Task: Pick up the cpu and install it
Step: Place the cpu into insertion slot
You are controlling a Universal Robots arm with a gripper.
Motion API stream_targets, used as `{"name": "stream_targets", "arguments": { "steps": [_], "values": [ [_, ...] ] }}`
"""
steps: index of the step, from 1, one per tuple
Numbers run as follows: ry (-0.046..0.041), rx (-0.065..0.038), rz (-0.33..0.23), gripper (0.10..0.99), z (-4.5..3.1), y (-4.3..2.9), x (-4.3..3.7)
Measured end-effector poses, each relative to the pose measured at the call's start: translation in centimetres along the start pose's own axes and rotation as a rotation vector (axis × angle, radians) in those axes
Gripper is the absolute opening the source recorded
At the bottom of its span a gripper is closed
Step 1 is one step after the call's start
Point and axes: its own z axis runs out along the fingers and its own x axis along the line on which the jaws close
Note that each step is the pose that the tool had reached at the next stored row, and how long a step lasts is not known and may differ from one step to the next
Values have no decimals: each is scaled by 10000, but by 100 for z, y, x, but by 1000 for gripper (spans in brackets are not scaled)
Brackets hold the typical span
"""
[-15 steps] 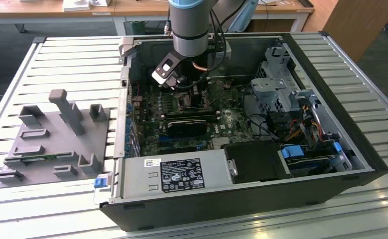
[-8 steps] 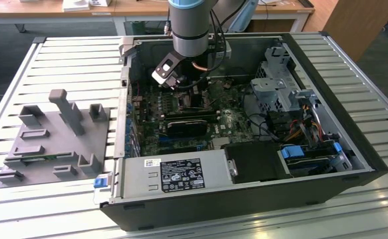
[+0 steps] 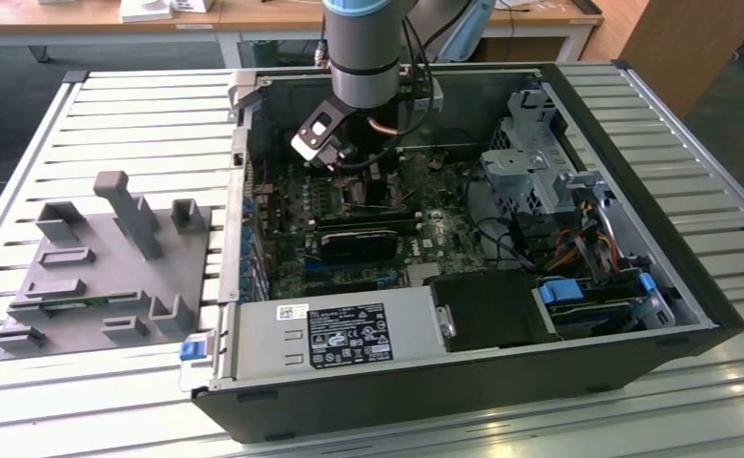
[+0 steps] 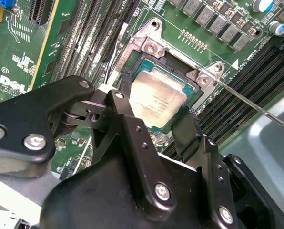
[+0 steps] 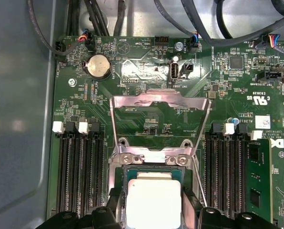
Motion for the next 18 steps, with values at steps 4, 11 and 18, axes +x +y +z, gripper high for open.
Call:
{"name": "stream_targets", "arguments": {
  "steps": [4, 11, 18],
  "values": [
    [-2, 0, 22, 612, 0, 0, 2],
    [-2, 0, 23, 612, -71, 5, 3],
    [-1, 105, 25, 412, -150, 34, 5]
  ]
}}
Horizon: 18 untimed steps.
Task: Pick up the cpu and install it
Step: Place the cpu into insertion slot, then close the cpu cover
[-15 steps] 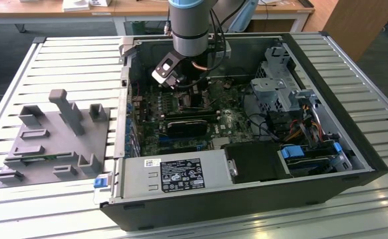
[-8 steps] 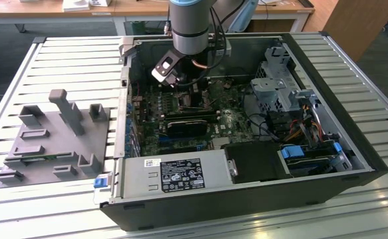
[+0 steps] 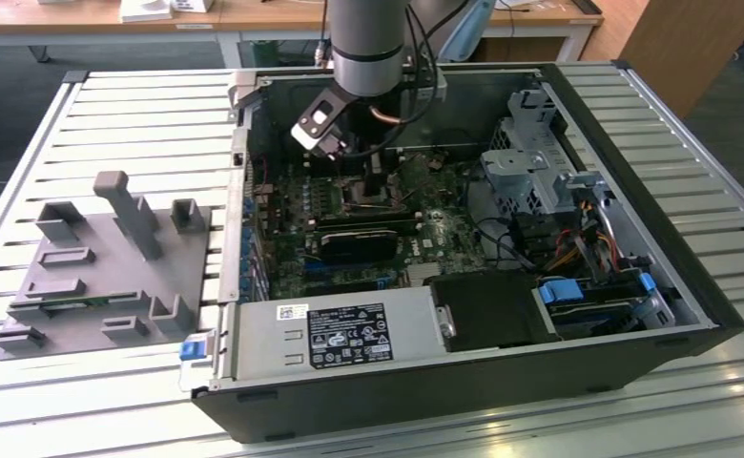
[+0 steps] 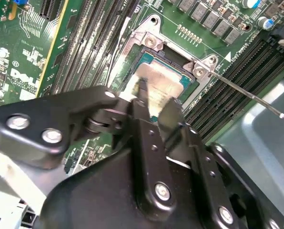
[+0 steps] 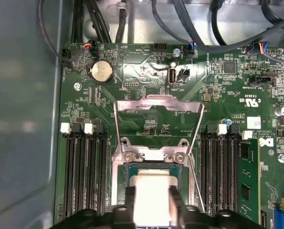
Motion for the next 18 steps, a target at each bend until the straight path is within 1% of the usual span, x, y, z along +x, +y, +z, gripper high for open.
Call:
{"name": "stream_targets", "arguments": {
  "steps": [2, 3, 4, 5, 6, 8, 18],
  "values": [
    [-1, 36, 0, 298, -12, 7, 0],
    [-1, 44, 0, 298, -20, 8, 0],
    [-1, 49, 2, 239, -31, 8, 0],
    [0, 53, 2, 239, -41, 10, 1],
    [0, 59, 1, 122, -62, 11, 1],
    [-1, 64, 1, 106, -81, 13, 1],
    [0, 73, 1, 106, -147, 17, 2]
  ]
}}
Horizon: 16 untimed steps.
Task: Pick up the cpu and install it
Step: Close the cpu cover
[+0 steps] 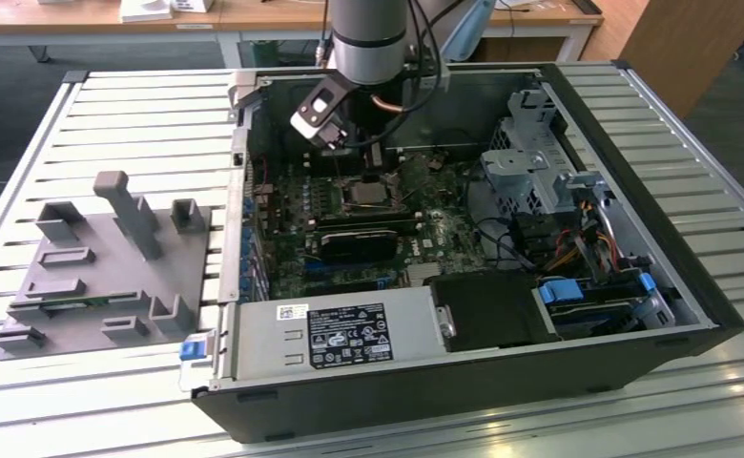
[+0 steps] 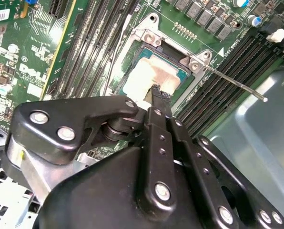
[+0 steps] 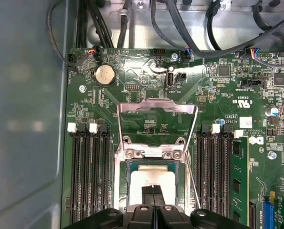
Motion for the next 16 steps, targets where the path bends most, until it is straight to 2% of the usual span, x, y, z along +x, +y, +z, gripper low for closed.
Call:
{"name": "stream_targets", "arguments": {
  "steps": [8, 16],
  "values": [
    [1, 8, 0, 106, -116, 7, 2],
    [0, 37, 1, 106, -318, 19, 6]
  ]
}}
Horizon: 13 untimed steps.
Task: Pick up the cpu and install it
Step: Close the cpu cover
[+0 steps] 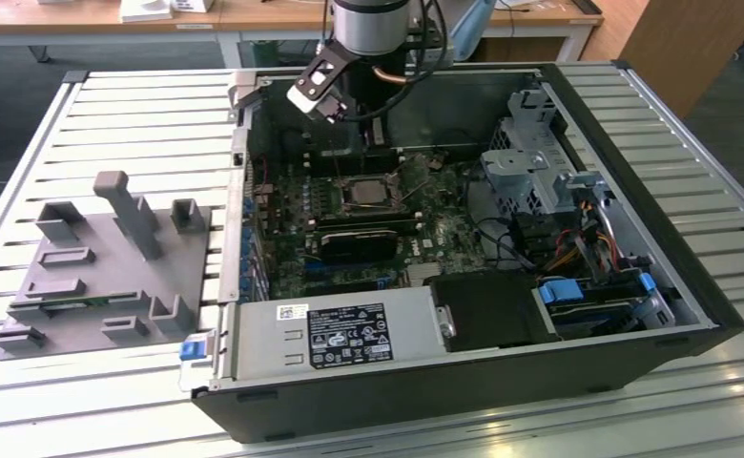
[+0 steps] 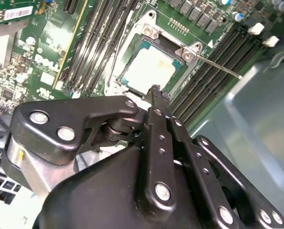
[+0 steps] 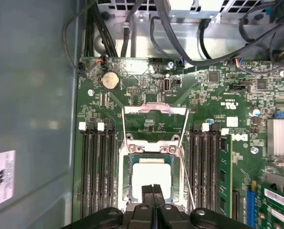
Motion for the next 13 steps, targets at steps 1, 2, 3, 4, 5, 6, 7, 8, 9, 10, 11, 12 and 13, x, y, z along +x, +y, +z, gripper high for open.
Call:
{"name": "stream_targets", "arguments": {
  "steps": [1, 2, 3, 4, 5, 6, 7, 8, 9, 10, 11, 12, 13],
  "values": [
    [1, 3, 0, 106, -25, 1, 1],
    [2, 8, 0, 106, -48, 3, 1],
    [1, 12, -1, 106, -57, 4, -2],
    [2, 12, -1, 106, -57, 4, -12],
    [1, 13, 0, 106, -58, 3, -30],
    [1, 12, 2, 106, -58, 3, -53],
    [1, 13, 2, 106, -58, 3, -78],
    [2, 13, 3, 106, -58, 3, -99],
    [1, 13, 5, 106, -58, 4, -112],
    [2, 16, 5, 106, -56, 11, -116],
    [2, 19, 5, 106, -54, 28, -116],
    [2, 23, 5, 106, -52, 61, -116],
    [1, 26, 5, 106, -50, 95, -117]
  ]
}}
